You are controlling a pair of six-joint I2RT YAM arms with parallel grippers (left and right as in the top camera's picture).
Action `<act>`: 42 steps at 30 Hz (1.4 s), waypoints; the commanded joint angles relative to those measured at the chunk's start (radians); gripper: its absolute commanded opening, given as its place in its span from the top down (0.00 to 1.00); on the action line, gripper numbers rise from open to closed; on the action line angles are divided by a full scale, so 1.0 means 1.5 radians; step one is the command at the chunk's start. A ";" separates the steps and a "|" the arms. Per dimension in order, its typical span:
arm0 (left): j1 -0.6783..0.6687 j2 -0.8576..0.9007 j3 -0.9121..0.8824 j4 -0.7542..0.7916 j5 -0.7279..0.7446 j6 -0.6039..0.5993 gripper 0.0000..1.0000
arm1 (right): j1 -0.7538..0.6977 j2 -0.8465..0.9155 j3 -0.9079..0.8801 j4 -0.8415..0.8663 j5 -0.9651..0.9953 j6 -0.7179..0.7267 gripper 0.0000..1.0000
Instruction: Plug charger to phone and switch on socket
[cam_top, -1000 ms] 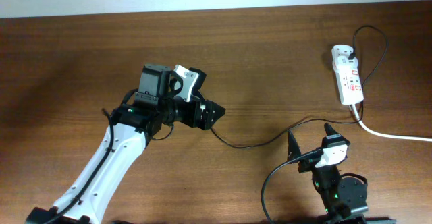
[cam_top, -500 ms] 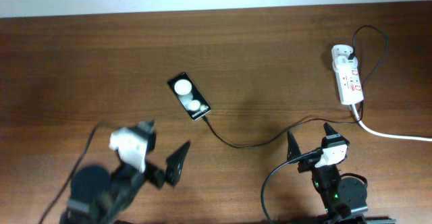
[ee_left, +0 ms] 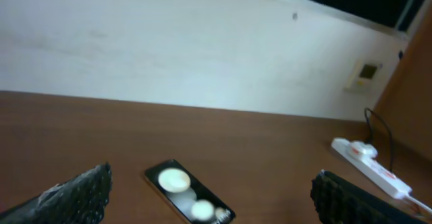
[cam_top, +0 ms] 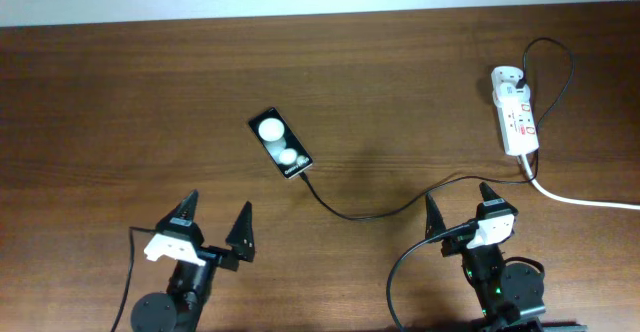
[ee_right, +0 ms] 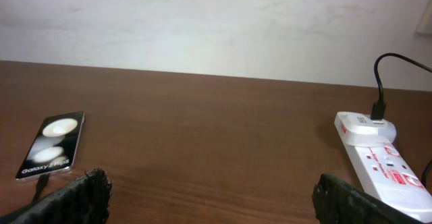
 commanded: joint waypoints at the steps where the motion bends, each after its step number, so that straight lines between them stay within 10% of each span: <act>1: 0.026 -0.011 -0.040 0.066 -0.019 -0.010 0.01 | -0.003 -0.004 -0.004 -0.003 -0.004 -0.005 0.01; 42: 0.038 -0.011 -0.075 -0.016 -0.114 0.003 0.01 | -0.003 -0.004 -0.004 -0.003 -0.004 -0.005 0.01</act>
